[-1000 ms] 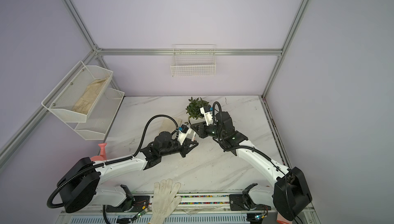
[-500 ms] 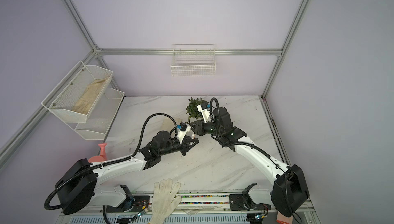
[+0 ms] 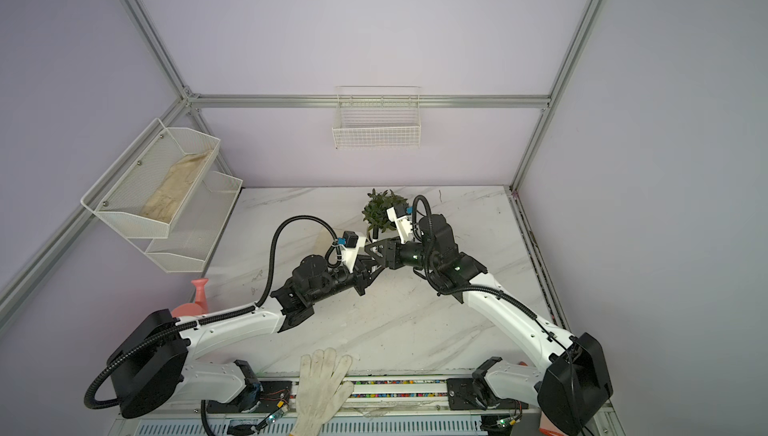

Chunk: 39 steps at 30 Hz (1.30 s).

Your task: Insert the pens into the pen caps

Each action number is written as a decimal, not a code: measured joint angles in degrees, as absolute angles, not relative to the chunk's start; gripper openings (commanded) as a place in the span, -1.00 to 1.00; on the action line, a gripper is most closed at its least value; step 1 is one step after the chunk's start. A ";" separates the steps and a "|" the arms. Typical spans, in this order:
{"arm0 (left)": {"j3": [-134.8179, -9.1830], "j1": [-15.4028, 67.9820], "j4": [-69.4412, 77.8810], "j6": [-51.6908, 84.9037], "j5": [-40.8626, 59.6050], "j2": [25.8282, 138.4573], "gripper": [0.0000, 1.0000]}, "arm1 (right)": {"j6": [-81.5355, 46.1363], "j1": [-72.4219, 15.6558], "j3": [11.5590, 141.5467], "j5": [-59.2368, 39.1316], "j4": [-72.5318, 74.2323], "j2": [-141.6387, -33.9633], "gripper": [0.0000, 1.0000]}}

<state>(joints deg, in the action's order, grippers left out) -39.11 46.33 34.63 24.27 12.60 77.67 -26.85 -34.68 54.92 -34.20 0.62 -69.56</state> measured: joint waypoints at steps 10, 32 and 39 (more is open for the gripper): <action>-39.11 46.04 35.75 28.88 12.14 79.24 0.04 | -26.85 -33.93 53.41 -30.81 1.76 -69.73 -0.99; -38.09 39.81 -1.23 32.58 -17.17 66.89 1.00 | -29.76 -8.67 65.71 2.24 -13.28 -99.20 -0.95; -38.09 38.89 -9.19 34.28 -23.79 66.74 1.00 | -26.72 -8.32 72.05 9.61 -16.12 -109.93 -0.94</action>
<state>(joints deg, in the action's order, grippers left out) -38.09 38.89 -9.19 34.28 -23.79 66.74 -26.72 -8.32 72.05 9.61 -16.12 -109.93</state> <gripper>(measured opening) 0.997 0.154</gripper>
